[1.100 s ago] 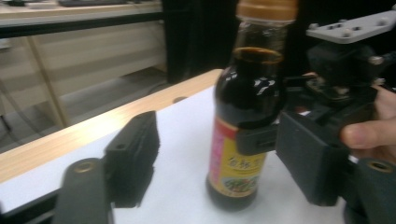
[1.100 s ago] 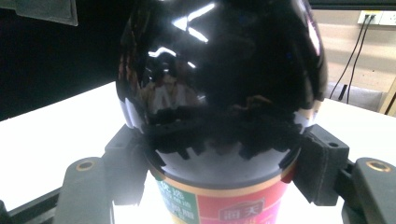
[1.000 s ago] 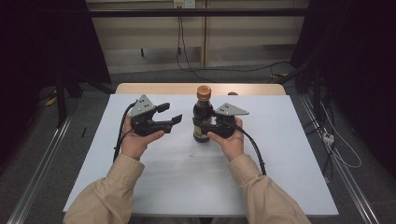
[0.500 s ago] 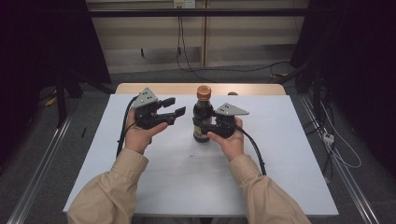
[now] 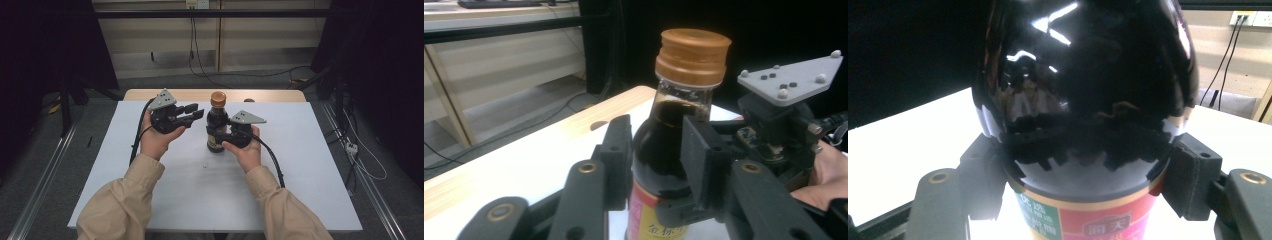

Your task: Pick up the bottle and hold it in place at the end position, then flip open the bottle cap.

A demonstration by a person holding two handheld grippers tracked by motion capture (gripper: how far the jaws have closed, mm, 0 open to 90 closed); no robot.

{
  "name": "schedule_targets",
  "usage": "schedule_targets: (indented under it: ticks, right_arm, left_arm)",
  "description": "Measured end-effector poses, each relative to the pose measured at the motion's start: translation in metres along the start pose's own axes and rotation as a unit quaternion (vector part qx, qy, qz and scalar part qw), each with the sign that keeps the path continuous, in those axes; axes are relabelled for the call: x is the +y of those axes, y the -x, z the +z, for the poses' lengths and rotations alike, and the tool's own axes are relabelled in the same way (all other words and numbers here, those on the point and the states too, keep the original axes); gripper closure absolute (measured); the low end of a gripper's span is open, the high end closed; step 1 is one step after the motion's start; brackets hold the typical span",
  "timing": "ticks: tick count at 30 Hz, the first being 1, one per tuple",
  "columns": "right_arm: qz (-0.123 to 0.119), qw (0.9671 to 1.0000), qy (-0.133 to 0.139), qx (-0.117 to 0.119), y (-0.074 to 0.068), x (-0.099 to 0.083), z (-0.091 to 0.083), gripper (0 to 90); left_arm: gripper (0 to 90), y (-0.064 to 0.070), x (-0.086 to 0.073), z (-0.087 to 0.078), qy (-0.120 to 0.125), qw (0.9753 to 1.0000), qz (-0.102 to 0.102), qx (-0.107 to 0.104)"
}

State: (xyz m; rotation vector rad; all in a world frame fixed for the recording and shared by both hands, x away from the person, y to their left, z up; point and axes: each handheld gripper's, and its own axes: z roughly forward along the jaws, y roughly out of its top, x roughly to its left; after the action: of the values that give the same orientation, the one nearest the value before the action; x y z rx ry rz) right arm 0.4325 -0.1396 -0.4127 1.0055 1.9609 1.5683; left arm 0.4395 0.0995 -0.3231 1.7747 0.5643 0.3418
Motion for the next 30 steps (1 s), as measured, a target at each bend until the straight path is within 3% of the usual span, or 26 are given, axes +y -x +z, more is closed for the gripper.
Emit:
schedule_targets:
  ticks: [7, 30]
  right_arm:
    - [-0.001, 1.0, -0.001, -0.001, 0.0, 0.0, 0.0, 30.3]
    - [-0.002, 1.0, -0.001, -0.001, 0.0, 0.0, 0.0, 30.4]
  left_arm:
    - [77.5, -0.002, 0.004, 0.004, -0.004, 0.9998, -0.017, -0.013]
    - [89.8, -0.003, 0.016, 0.014, -0.029, 0.9987, -0.027, -0.031]
